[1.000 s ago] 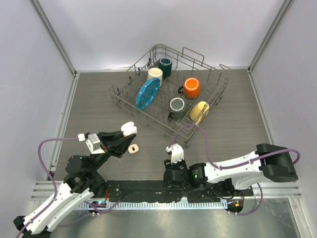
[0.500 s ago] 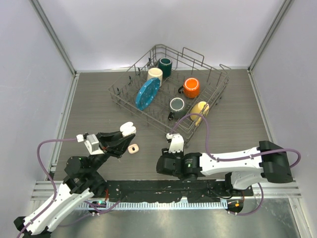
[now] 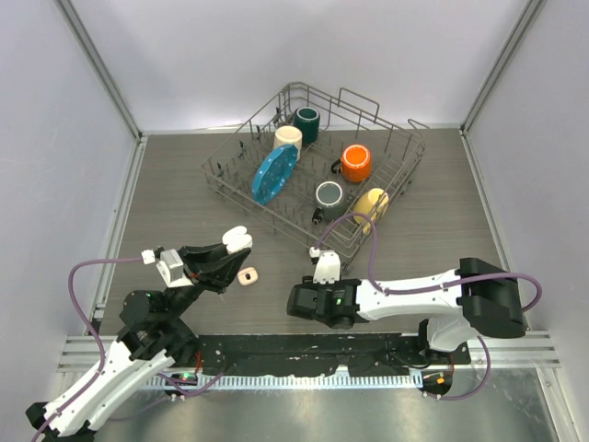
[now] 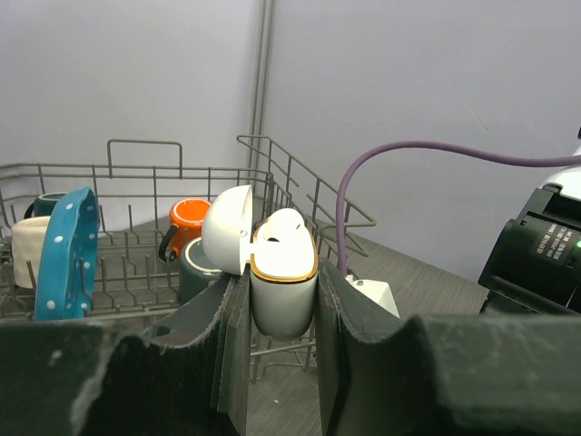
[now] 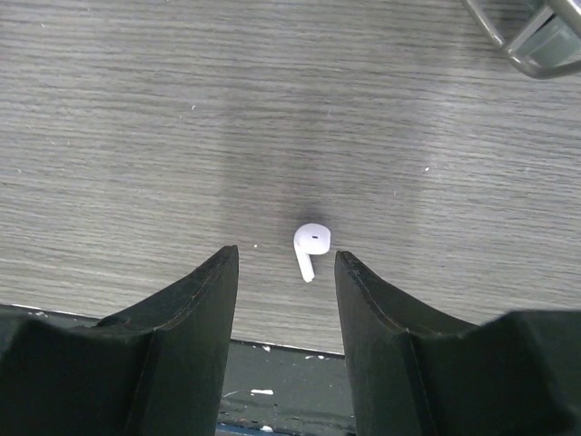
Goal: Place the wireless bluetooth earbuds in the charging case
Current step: Pick up the earbud from the center of the board.
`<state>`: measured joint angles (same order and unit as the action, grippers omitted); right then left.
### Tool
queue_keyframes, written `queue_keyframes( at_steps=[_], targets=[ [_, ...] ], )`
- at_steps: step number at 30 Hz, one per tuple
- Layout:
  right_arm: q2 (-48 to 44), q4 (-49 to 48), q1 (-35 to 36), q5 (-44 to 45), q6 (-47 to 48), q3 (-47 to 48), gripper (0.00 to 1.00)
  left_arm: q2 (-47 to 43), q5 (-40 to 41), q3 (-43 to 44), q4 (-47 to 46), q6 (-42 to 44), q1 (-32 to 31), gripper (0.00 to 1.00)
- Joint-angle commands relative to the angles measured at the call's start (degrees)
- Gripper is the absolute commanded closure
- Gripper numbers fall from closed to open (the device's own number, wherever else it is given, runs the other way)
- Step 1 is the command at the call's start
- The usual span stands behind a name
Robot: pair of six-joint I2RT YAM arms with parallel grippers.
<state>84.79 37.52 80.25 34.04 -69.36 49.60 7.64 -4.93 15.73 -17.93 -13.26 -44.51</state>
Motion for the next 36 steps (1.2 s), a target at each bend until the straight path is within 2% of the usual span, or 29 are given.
queue_keyframes(
  at_steps=[1, 16, 27, 36],
  targets=[
    [-2.0, -3.5, -1.7, -2.1, -0.3, -0.9, 0.48, 0.0, 0.8, 1.8, -1.0, 0.2, 0.0, 1.0],
    [0.5, -4.0, -3.1, -4.2, -0.1, -1.4, 0.55, 0.4, 1.0, 1.8, -1.1, 0.1, 0.0, 1.0],
    [3.5, -0.8, -3.4, -2.0, 0.2, 0.9, 0.56, 0.2, 1.3, 1.6, -1.0, 0.0, 0.0, 1.0],
    [4.9, -1.9, -3.5, -2.3, 0.8, 0.6, 0.58, 0.7, 1.2, 1.5, -1.2, 0.1, 0.0, 1.0]
  ],
)
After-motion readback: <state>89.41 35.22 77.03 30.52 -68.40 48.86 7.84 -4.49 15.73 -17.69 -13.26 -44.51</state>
